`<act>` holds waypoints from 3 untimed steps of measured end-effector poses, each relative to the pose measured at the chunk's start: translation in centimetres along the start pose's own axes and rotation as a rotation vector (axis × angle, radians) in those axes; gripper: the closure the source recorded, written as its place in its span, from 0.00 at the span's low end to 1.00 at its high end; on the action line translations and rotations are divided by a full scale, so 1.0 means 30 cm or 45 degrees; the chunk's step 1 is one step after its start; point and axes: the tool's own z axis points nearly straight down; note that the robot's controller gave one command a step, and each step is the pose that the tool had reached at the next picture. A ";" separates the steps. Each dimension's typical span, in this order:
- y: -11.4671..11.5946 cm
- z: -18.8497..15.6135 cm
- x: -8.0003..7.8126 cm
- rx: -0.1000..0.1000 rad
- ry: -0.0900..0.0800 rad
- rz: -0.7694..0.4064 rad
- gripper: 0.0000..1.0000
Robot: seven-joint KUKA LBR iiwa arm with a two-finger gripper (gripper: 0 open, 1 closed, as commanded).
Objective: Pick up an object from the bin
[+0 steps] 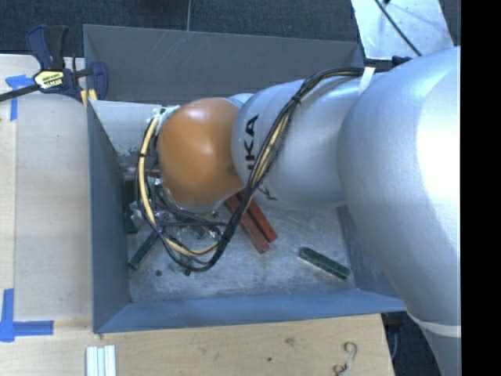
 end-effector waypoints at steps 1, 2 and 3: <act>0.022 0.096 -0.035 0.000 -0.001 -0.267 0.00; 0.020 0.093 -0.037 0.000 -0.002 -0.260 0.00; 0.019 0.083 -0.044 0.001 -0.009 -0.260 1.00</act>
Offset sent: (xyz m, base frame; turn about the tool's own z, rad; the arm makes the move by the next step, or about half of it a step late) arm 0.0040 0.0111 -0.0302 -0.2130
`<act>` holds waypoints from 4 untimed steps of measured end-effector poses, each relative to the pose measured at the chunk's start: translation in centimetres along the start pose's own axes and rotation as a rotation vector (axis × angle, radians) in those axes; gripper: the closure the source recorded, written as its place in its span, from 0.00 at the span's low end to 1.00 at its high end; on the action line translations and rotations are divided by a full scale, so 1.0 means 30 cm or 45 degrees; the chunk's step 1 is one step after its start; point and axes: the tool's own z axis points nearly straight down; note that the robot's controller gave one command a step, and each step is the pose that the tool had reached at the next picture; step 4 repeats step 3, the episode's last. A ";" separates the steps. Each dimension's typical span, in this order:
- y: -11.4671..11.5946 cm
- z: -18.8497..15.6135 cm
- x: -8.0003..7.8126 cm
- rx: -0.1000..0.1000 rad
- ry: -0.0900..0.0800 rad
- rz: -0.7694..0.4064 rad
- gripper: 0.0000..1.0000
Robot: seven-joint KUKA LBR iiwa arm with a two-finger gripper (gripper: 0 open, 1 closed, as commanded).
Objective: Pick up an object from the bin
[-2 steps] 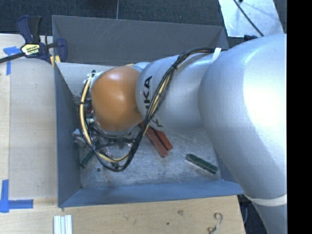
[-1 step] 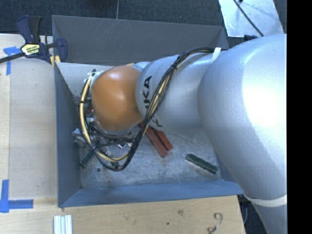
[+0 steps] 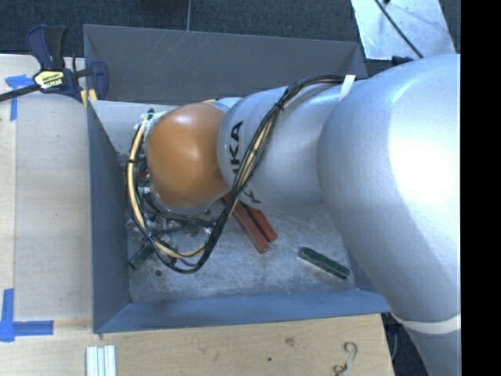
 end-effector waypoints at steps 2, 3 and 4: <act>-0.005 -0.269 -0.012 0.003 -0.006 0.012 1.00; -0.008 -0.274 -0.015 0.000 0.000 0.019 1.00; -0.008 -0.274 -0.015 0.000 0.000 0.019 1.00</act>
Offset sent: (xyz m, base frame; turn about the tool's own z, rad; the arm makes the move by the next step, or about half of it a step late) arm 0.0001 -0.0001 0.0164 0.0000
